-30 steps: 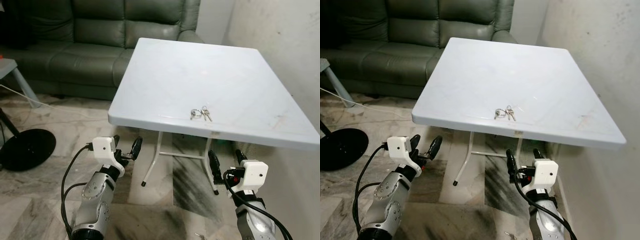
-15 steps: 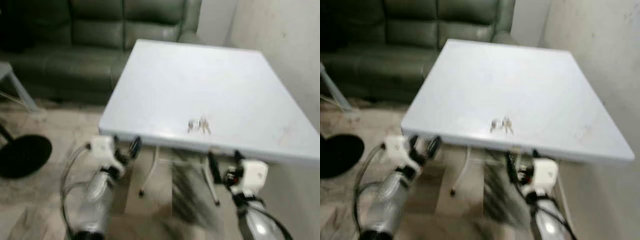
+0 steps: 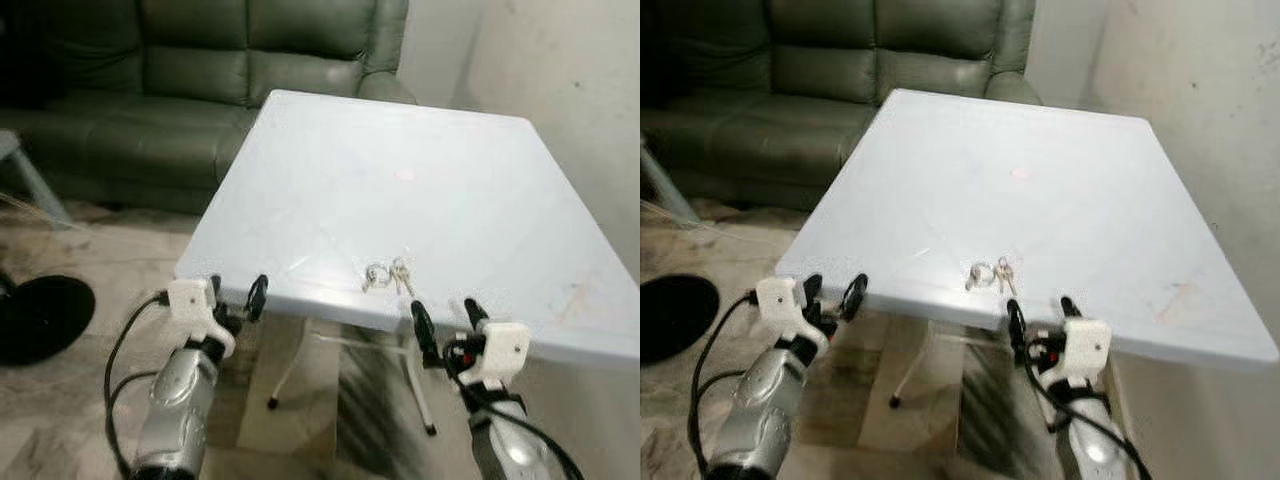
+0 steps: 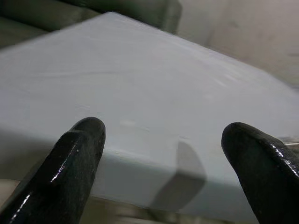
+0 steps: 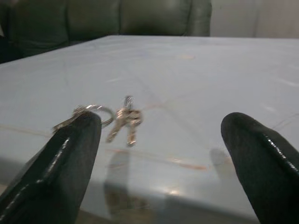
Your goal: Hang keys on a hook
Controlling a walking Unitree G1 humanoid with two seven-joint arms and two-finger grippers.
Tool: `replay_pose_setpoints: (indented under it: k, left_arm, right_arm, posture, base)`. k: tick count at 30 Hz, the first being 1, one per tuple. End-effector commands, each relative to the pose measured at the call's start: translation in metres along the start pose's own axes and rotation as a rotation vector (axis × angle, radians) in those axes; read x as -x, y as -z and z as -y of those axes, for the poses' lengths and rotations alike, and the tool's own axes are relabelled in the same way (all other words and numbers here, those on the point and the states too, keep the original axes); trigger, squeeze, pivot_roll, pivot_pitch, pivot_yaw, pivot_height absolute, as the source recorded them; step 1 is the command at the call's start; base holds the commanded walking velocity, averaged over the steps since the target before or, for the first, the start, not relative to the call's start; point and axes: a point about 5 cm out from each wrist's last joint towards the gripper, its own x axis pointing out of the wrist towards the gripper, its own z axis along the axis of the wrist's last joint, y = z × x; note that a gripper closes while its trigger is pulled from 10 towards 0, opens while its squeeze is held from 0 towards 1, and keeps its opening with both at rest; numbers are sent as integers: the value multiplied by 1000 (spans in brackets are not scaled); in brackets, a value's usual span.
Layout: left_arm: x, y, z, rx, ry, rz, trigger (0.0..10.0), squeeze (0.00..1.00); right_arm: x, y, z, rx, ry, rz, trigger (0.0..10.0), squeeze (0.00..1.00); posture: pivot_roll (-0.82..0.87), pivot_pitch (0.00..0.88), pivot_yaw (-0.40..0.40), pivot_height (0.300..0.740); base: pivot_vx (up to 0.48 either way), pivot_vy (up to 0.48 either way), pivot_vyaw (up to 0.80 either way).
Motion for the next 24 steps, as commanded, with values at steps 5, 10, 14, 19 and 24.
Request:
replay_pose_setpoints:
  k: [5,10,14,19,24]
  left_arm:
    - [-2,0,5,-19,29,-9,10000,0]
    - [-3,-2,9,-40,49,-5,10000,0]
    - [-2,-2,12,-65,58,-5,10000,0]
    - [1,-5,18,-84,78,-8,10000,0]
    - [2,-4,22,-106,104,-41,10000,0]
  right_arm:
    - [-2,-1,0,9,-17,-5,10000,0]
    - [-3,-2,1,10,-24,-7,10000,0]
    - [-5,-2,0,25,-41,-7,10000,0]
    - [-8,-2,-1,111,-67,-19,10000,0]
    - [-16,-2,-2,192,-106,-27,10000,0]
  posture:
    - [-23,52,-76,714]
    - [-21,48,-78,714]
    - [-20,55,-77,714]
    - [-14,62,-76,714]
    - [-10,67,-72,714]
  base:
    - [0,0,0]
    - [0,0,0]
    - [0,0,0]
    - [0,0,0]
    - [0,0,0]
